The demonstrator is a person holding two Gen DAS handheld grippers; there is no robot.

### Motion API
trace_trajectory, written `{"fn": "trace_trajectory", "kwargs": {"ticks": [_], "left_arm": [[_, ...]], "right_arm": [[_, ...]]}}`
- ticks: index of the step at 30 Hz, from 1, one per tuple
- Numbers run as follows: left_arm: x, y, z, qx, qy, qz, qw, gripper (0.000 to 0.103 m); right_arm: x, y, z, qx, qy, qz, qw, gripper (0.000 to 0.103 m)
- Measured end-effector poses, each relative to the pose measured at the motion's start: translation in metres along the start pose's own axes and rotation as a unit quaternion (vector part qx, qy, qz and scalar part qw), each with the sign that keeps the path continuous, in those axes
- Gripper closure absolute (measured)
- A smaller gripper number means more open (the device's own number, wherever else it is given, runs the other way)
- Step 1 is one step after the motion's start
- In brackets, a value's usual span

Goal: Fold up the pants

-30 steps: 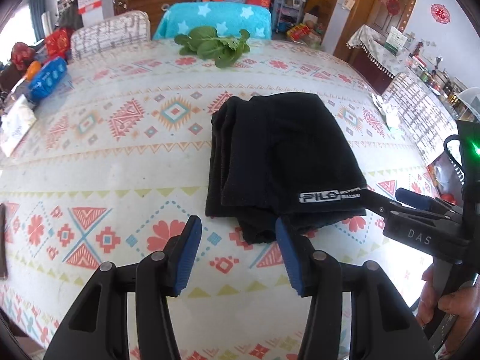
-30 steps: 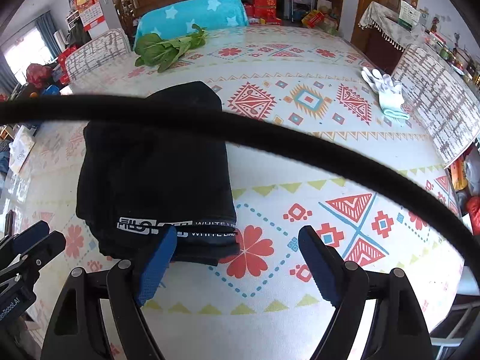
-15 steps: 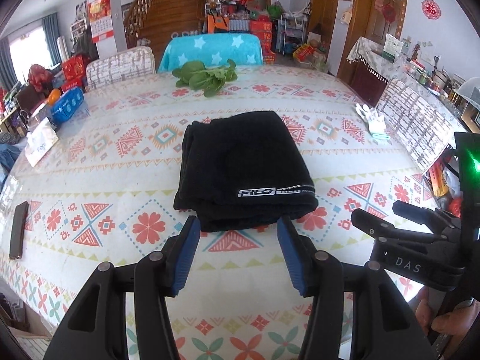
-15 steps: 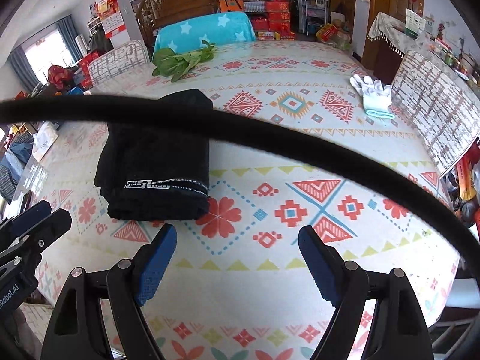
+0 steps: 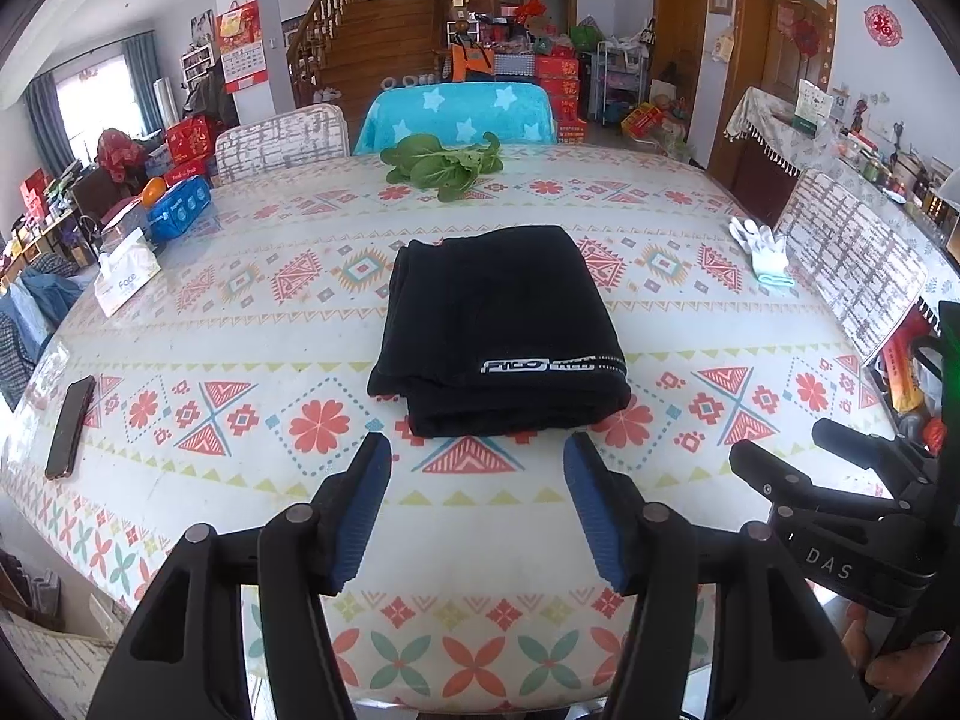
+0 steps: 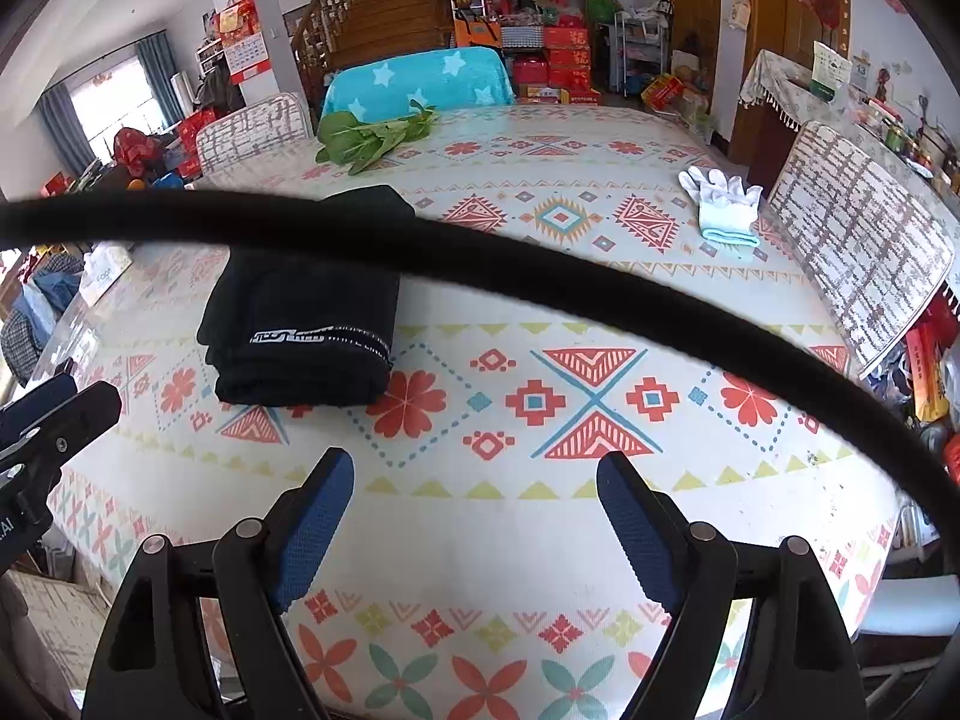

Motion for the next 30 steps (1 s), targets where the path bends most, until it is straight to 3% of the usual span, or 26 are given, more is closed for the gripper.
{"fn": "trace_trajectory", "kwargs": {"ticks": [7, 11, 13, 15, 18, 23, 30], "left_arm": [[-0.006, 0.007, 0.011, 0.015, 0.023, -0.032, 0.9991, 0.043], [-0.01, 0.015, 0.008, 0.046, 0.026, -0.07, 0.9962, 0.033], [-0.016, 0.027, 0.002, 0.083, 0.029, -0.099, 0.9912, 0.03], [-0.021, 0.044, -0.007, 0.126, 0.036, -0.121, 0.984, 0.012], [-0.03, 0.072, -0.022, 0.193, 0.046, -0.146, 0.9692, 0.002], [-0.043, 0.098, -0.038, 0.245, 0.065, -0.18, 0.9505, 0.0], [-0.046, 0.088, -0.066, 0.201, 0.089, -0.136, 0.9659, 0.0]], "right_arm": [[-0.005, -0.005, 0.007, -0.007, 0.013, -0.002, 1.0, 0.016], [-0.01, -0.011, 0.012, -0.012, 0.022, -0.003, 1.0, 0.016], [-0.01, -0.013, 0.013, -0.013, 0.024, -0.003, 1.0, 0.016], [-0.011, -0.013, 0.013, -0.008, 0.031, 0.001, 0.999, 0.016], [-0.015, -0.008, 0.009, 0.004, 0.045, 0.007, 0.999, 0.016], [-0.025, -0.001, 0.001, 0.022, 0.068, 0.007, 0.997, 0.016], [-0.034, 0.0, -0.021, 0.029, 0.078, -0.011, 0.996, 0.015]]}}
Point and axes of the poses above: each gripper's, at about its wrist camera, not at the fingertips, and y roughly against the way its jaws point, x to its right, z to its underside, the point moved 7 cm from there along -y, roughly the way its jaws point, and after that the axes turned 12 degrees about -z, right-handed, at the moved point
